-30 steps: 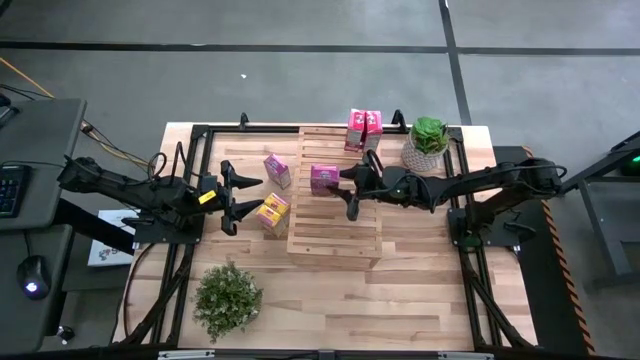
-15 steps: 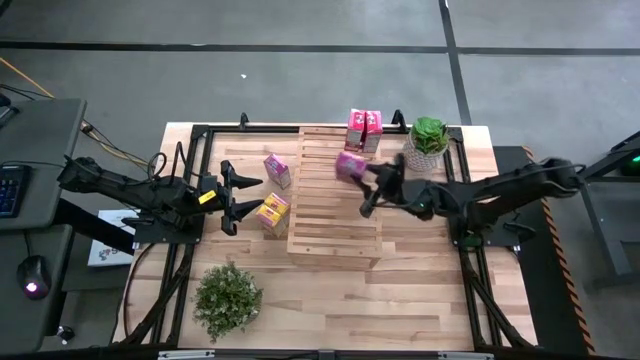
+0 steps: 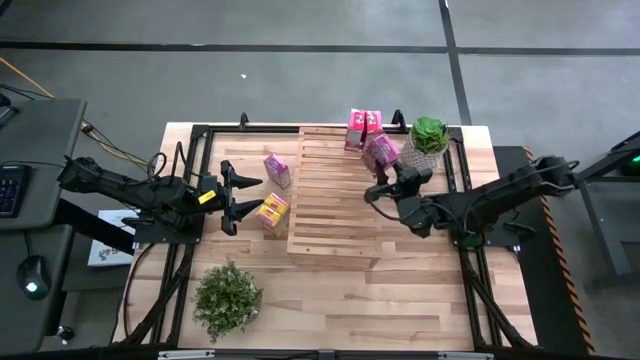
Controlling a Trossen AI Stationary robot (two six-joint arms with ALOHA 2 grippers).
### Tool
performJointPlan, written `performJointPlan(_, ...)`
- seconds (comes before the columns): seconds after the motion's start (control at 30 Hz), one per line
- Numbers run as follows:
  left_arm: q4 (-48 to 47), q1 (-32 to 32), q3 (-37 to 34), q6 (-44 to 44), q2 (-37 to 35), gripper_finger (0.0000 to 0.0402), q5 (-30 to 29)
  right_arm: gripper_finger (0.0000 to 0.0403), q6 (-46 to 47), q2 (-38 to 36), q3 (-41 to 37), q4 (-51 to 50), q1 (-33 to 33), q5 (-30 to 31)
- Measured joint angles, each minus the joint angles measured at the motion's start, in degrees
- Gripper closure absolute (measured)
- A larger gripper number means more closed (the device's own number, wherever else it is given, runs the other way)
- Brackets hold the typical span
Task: Stack cereal on shelf
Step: Put the bottom purple cereal box on the shelf
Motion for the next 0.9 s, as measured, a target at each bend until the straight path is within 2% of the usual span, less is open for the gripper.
performJointPlan(0.17, -0.02, 0.00, 0.00, 0.00, 0.00, 0.0163, -0.02, 0.0226, -3.05, 3.89, 3.78, 0.81, -0.79, 0.64)
performJointPlan(0.33, -0.04, 0.00, 0.00, 0.00, 0.00, 0.0163, -0.02, 0.0226, -14.25, 10.48, 13.59, 0.35, -0.04, 9.27)
performJointPlan(0.53, -0.11, -0.04, 0.00, -0.27, 0.00, 0.0163, 0.00, 0.0226, -19.88, 17.89, 20.85, 0.25, -0.06, 9.26)
performJointPlan(0.73, -0.84, -0.04, 0.00, -1.56, 0.00, 0.0163, 0.00, 0.0226, -19.79, 19.68, 21.55, -0.86, 0.88, 9.28)
performJointPlan(0.9, -1.37, -0.04, 0.00, -1.70, 0.00, 0.0163, 0.03, 0.0226, -14.03, 18.69, 21.55, -8.50, 2.41, 9.19)
